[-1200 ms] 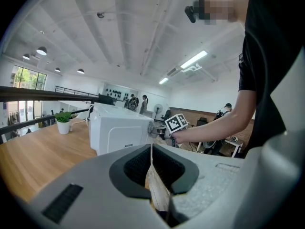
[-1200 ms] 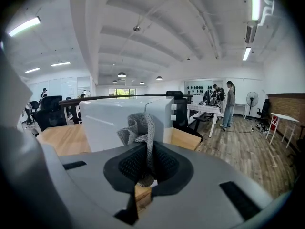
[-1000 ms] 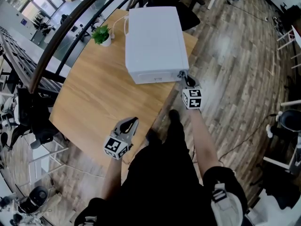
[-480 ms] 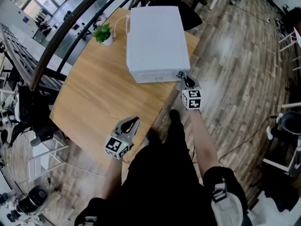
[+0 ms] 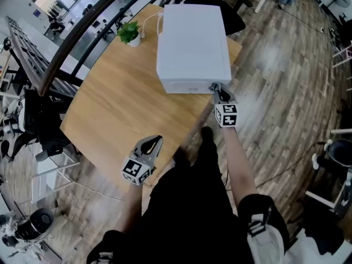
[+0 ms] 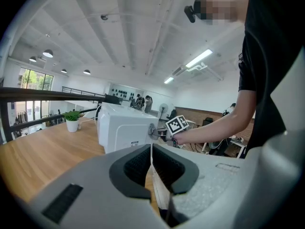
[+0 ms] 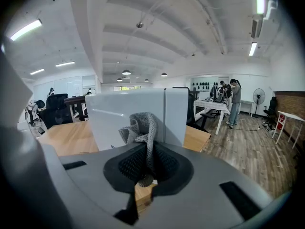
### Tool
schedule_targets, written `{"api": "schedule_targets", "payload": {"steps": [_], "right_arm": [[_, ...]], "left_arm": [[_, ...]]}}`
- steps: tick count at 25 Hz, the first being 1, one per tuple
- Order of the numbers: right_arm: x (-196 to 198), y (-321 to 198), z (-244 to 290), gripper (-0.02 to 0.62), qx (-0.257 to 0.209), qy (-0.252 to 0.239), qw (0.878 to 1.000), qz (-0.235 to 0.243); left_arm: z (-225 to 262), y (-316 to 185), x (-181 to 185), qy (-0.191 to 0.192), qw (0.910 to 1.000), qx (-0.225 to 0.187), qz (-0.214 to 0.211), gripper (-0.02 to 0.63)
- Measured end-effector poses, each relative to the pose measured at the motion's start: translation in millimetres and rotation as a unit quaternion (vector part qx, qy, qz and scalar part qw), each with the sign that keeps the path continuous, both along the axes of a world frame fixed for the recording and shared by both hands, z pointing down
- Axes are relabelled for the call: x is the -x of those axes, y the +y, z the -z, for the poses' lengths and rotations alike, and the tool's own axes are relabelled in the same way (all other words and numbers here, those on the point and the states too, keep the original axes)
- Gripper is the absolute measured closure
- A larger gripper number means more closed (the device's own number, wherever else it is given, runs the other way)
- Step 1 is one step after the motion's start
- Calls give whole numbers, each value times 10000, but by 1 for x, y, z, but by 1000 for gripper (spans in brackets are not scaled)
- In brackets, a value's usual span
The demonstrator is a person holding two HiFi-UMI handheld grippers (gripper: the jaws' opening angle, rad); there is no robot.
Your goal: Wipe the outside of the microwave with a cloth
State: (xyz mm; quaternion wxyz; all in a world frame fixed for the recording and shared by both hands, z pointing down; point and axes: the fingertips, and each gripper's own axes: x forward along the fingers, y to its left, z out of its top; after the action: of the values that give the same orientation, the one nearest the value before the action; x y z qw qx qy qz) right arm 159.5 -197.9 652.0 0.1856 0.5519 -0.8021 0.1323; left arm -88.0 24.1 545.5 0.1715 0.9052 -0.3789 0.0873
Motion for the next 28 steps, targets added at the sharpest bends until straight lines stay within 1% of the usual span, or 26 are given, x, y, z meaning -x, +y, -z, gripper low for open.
{"api": "schedule_targets", "payload": {"steps": [8, 15, 19, 28], "right_arm": [[23, -1, -5, 578, 74, -38, 9999, 126], [31, 1, -9, 578, 167, -86, 9997, 124], [38, 0, -15, 578, 179, -57, 9996, 203], [80, 0, -17, 578, 225, -150, 9984, 492]], "left_arm": [[0, 5, 10, -31, 9999, 8, 123, 595], [-3, 9, 25, -57, 9997, 40, 254, 595], [-2, 10, 27, -44, 9997, 23, 246, 595], [-2, 12, 41, -97, 9994, 37, 334, 595]]}}
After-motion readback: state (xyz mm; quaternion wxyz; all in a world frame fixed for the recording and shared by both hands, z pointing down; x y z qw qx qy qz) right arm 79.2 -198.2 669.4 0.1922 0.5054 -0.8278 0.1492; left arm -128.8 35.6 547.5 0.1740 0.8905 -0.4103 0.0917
